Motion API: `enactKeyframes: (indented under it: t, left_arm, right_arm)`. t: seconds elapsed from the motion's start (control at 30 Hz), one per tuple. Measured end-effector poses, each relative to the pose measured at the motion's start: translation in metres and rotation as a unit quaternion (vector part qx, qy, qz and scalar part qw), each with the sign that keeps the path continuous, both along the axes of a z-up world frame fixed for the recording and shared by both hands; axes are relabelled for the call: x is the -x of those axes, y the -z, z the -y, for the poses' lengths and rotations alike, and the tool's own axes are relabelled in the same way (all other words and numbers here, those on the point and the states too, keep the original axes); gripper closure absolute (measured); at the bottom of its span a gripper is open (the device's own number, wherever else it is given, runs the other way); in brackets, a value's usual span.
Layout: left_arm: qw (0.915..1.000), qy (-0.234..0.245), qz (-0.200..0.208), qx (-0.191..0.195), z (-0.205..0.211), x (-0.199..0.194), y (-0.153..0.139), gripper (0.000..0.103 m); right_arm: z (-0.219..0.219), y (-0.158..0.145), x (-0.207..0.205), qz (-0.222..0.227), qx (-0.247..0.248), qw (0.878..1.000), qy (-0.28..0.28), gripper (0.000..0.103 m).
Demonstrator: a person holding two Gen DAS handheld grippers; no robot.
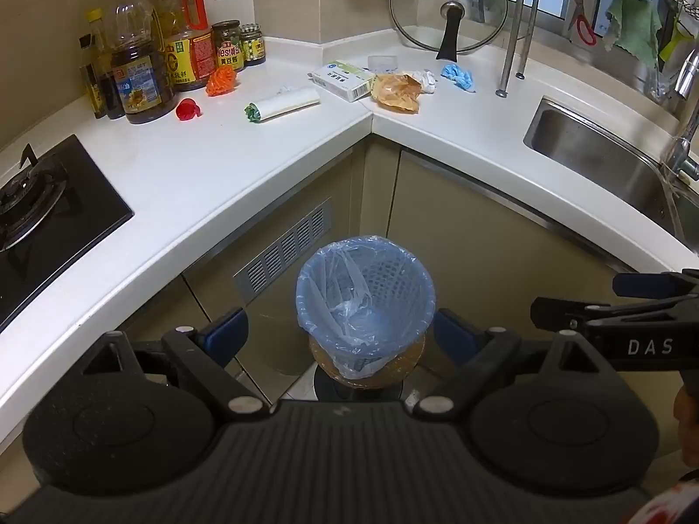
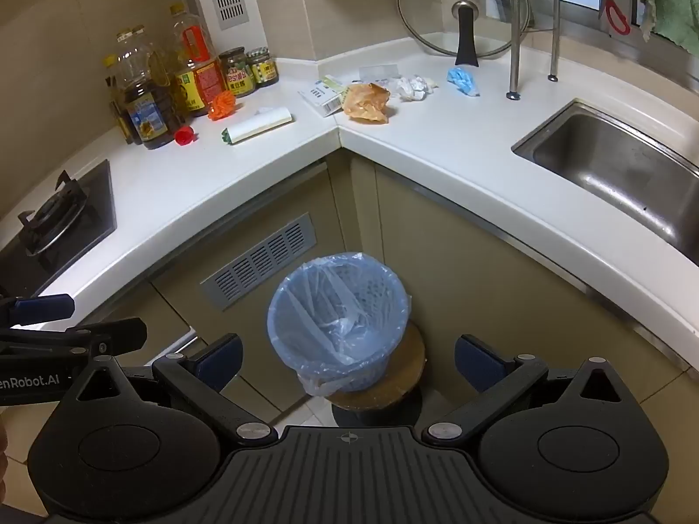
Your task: Collect trash
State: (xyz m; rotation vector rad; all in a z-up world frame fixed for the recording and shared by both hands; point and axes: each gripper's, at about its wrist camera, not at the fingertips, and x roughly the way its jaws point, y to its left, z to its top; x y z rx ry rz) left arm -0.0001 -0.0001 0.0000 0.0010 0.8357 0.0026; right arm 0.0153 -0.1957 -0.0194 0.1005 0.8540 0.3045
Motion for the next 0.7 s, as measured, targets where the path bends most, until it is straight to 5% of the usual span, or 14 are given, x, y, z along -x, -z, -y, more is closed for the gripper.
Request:
enactKeyframes:
  t: [0.7]
  left_arm:
    - [0.9999,0.005,0.009,0.004,-0.0017,0.0023,-0.0038,0.012]
  right_arm:
    - [0.0047,-0.0020,0.0076,0.008,-0.002,1.000,0.002,0.000]
